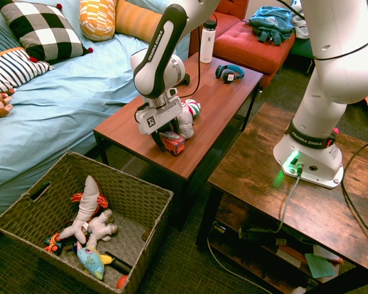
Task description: Put the toy car in the basket
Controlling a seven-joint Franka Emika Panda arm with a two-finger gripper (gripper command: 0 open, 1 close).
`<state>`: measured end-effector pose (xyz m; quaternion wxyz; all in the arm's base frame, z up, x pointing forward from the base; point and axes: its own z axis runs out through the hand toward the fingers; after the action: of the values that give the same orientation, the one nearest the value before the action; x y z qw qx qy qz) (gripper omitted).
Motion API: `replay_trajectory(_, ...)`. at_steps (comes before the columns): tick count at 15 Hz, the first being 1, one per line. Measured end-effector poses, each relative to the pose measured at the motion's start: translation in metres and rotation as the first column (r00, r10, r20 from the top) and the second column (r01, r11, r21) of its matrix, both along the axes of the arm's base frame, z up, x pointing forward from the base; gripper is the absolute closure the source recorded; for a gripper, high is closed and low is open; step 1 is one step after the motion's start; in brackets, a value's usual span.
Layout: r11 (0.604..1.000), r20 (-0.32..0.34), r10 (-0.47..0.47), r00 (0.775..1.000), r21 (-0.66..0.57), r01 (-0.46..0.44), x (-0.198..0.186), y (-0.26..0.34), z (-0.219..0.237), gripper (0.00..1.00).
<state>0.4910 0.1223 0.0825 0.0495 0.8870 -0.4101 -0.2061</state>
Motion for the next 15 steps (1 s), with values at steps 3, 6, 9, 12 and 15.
replay_trajectory(3, 1.0, 0.008, 0.004, 1.0, 0.0, -0.004, 0.001, 0.002, 0.004, 1.0)
replay_trajectory(6, 1.0, 0.019, 0.019, 1.0, 0.004, -0.019, 0.0, 0.005, 0.01, 1.0)
replay_trajectory(9, 0.999, 0.077, 0.048, 0.996, 0.013, -0.049, -0.008, 0.016, 0.031, 1.0)
replay_trajectory(12, 0.993, 0.148, 0.12, 0.982, -0.004, -0.121, -0.013, 0.07, 0.09, 1.0)
replay_trajectory(15, 0.977, 0.188, 0.212, 0.959, -0.052, -0.206, -0.005, 0.166, 0.157, 1.0)
